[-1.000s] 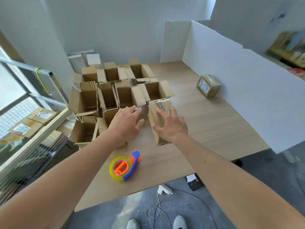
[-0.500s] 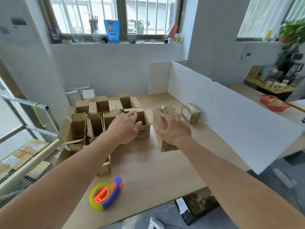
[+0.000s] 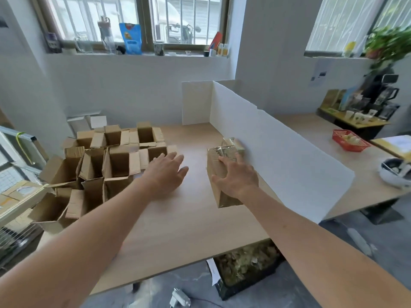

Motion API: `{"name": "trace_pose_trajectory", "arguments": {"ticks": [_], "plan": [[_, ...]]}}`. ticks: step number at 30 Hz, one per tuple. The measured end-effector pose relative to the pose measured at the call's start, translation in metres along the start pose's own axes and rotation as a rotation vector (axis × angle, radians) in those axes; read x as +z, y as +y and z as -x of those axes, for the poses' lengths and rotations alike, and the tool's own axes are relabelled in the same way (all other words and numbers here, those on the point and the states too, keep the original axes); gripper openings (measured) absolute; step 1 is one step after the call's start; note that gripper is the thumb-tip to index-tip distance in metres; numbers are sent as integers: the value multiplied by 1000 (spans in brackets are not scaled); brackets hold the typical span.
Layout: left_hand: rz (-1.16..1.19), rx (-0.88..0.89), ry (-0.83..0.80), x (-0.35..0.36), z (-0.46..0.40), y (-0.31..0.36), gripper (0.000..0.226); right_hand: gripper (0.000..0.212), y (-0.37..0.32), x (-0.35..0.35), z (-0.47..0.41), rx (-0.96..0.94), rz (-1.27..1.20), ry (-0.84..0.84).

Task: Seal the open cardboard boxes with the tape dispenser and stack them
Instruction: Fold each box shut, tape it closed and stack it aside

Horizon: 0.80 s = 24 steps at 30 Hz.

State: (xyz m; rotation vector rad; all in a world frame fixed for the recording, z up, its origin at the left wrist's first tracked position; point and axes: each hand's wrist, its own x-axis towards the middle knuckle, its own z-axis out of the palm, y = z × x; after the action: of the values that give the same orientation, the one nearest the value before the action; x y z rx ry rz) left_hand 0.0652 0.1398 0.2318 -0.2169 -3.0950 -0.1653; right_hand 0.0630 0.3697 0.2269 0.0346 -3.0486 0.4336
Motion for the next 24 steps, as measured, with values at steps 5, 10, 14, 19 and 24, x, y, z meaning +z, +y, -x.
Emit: {"name": "trace_pose_trajectory", "arguments": {"ticks": [5, 10, 14, 19, 24], "plan": [[-10, 10, -17, 13, -23, 34, 57, 71, 40, 1, -11, 20, -20, -18], [-9, 38, -36, 32, -61, 58, 58, 73, 71, 12, -34, 43, -46, -52], [-13, 73, -62, 51, -105, 75, 57, 74, 97, 21, -69, 57, -23, -77], [-9, 93, -82, 73, -171, 90, 56, 70, 126, 31, -124, 84, -15, -75], [-25, 111, -114, 88, -231, 104, 57, 71, 150, 37, -176, 114, -2, -101]]}}
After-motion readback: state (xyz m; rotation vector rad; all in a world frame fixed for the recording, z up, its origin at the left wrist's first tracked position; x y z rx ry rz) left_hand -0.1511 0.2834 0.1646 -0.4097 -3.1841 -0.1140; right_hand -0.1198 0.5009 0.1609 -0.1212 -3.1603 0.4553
